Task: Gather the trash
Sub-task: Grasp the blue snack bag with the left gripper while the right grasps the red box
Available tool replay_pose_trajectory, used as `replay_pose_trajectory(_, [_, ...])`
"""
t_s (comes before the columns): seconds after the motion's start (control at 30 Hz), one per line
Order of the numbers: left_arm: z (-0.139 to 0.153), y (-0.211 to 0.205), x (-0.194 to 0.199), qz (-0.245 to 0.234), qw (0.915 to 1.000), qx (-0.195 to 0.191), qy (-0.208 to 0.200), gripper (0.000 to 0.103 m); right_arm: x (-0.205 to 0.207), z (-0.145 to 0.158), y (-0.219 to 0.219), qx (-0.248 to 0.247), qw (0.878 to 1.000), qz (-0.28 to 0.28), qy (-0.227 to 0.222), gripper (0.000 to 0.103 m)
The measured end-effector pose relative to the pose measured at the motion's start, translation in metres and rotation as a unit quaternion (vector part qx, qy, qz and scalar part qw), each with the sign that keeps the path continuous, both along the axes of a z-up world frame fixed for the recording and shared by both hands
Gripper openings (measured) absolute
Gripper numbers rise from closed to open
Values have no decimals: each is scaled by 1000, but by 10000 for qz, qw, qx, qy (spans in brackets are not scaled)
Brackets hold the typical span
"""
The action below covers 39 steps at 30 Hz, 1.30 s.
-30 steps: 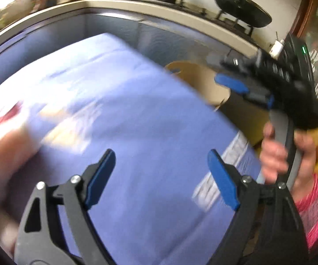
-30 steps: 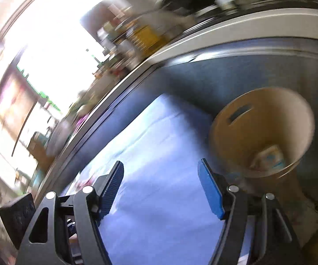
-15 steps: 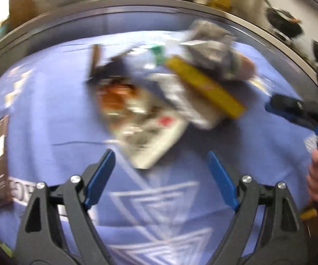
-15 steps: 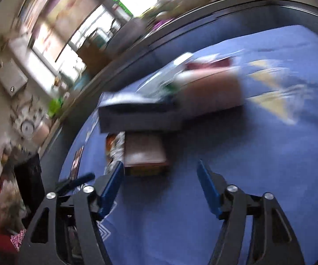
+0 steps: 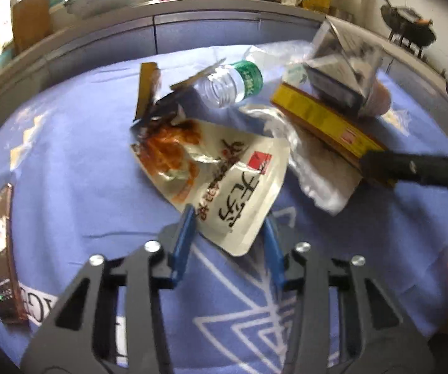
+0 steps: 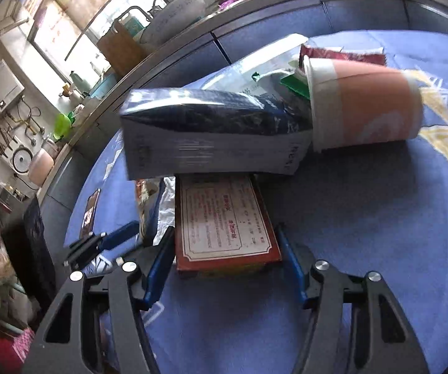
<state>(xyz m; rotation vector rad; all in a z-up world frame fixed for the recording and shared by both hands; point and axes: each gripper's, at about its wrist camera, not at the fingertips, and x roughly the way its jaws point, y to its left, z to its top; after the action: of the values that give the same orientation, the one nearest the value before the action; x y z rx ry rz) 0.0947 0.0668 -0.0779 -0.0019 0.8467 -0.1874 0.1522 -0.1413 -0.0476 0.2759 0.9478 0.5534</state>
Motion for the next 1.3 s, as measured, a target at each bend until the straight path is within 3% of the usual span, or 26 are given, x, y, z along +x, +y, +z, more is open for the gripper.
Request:
replay_pose_trajectory(0.1, [7, 10, -11, -69, 9998, -195, -69, 11, -24, 8, -10, -43, 9997, 5, -249, 61])
replay_pose_trajectory(0.23, [6, 24, -26, -177, 9978, -630, 129, 9, -65, 13, -31, -477, 9963, -175, -693, 61])
replay_pose_trajectory(0.4, [0, 18, -41, -95, 9976, -583, 356, 10, -98, 4, -37, -1395, 9841, -403, -1022, 61])
replay_pose_trajectory(0.43, [0, 18, -44, -2, 9975, -553, 430, 17, -104, 1, -40, -1552, 9812, -494, -1039, 61])
replay_pose_trajectory(0.53, [6, 24, -52, 356, 9975, -466, 382, 64, -114, -4, -42, -1933, 9732, -691, -1041, 61])
replay_pose_trajectory(0.57, [11, 27, -55, 454, 9975, -476, 257, 69, -116, -4, -39, -1998, 9719, -701, -1029, 62])
replay_pose_trajectory(0.67, [26, 29, -59, 524, 9970, -569, -43, 73, -120, -11, -43, -2095, 9711, -653, -937, 67])
replay_pose_trajectory(0.77, [38, 20, -58, 410, 9960, -780, -150, 73, -122, -15, -48, -1869, 9767, -695, -789, 72])
replay_pose_trajectory(0.83, [48, 1, -54, 190, 9967, -766, -202, 77, -124, -15, -51, -1731, 9797, -718, -705, 73])
replay_pose_trajectory(0.93, [62, -39, -46, -205, 9969, -735, -204, 91, -129, -13, -57, -1709, 9795, -757, -756, 75])
replay_pose_trajectory(1.03, [71, -79, -32, -502, 9978, -360, -233, 93, -129, -11, -60, -1727, 9782, -820, -810, 76])
replay_pose_trajectory(1.13, [62, -115, -8, -516, 9977, 363, -251, 93, -124, -12, -66, -1599, 9798, -873, -824, 76])
replay_pose_trajectory(1.2, [47, -129, 13, -407, 9969, 667, 26, 91, -120, -13, -66, -1551, 9809, -797, -865, 76])
replay_pose_trajectory(1.27, [34, -129, 24, -422, 9968, 538, 410, 49, -117, -14, -65, -1542, 9808, -689, -972, 74])
replay_pose_trajectory(1.3, [27, -127, 27, -452, 9962, 392, 629, 48, -115, -14, -64, -1507, 9816, -618, -1001, 60])
